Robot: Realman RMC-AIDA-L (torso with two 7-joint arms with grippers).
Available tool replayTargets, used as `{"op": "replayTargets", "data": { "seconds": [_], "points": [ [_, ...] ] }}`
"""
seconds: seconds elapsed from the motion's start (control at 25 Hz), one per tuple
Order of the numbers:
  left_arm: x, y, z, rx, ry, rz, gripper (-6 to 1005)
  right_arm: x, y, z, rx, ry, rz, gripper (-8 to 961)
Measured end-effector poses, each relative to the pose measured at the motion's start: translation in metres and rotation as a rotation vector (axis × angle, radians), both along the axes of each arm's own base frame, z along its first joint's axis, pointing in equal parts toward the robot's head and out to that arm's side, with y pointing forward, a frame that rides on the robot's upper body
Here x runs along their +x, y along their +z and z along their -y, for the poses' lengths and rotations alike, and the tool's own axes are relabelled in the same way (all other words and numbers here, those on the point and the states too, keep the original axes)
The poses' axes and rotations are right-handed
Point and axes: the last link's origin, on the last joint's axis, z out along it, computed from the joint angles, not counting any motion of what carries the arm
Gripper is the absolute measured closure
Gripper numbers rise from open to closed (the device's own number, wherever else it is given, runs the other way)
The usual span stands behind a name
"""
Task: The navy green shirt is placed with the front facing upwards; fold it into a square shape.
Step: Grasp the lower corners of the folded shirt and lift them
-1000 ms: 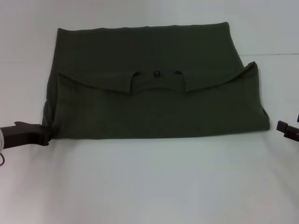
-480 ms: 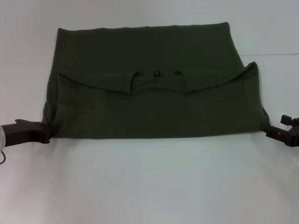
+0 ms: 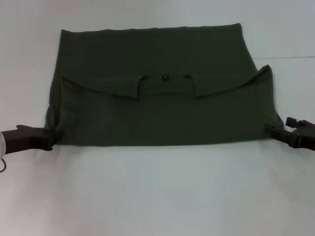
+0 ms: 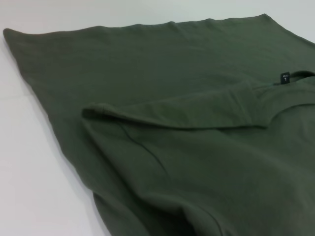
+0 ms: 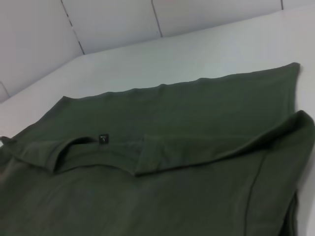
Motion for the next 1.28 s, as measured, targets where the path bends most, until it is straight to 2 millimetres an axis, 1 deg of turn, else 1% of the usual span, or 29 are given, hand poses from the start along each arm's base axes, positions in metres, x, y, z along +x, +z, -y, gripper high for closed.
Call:
{"op": "replayTargets", "data": {
  "seconds": [0.2, 0.64, 0.84, 1.08, 1.16, 1.28],
  "points": [
    [0.0012, 0.0001, -0.0002, 0.003, -0.008, 0.006, 948, -0.0015, -0.0061, -0.0033, -0.018, -0.010, 0.010, 143],
    [0.0033, -0.0009, -0.0009, 0.007, -0.021, 0.007, 944, 0.0034, -0.0088, -0.0062, -0.014, -0.051, 0.037, 265],
    [0.0037, -0.0009, -0.0011, 0.008, -0.024, 0.006, 942, 0.0038, -0.0100, -0.0071, -0.015, -0.056, 0.043, 347],
    [0.0049, -0.0008, -0.0014, 0.008, -0.030, 0.002, 939, 0.0023, -0.0104, -0.0072, -0.016, -0.050, 0.037, 581],
    [0.0054, -0.0010, -0.0010, 0.005, -0.039, -0.001, 938, 0.0019, -0.0102, -0.0073, -0.016, -0.048, 0.036, 817],
    [0.0081, -0.0027, 0.0024, -0.019, -0.073, 0.002, 937, 0.0013, -0.0086, -0.0071, -0.015, -0.041, 0.033, 858]
  ]
}}
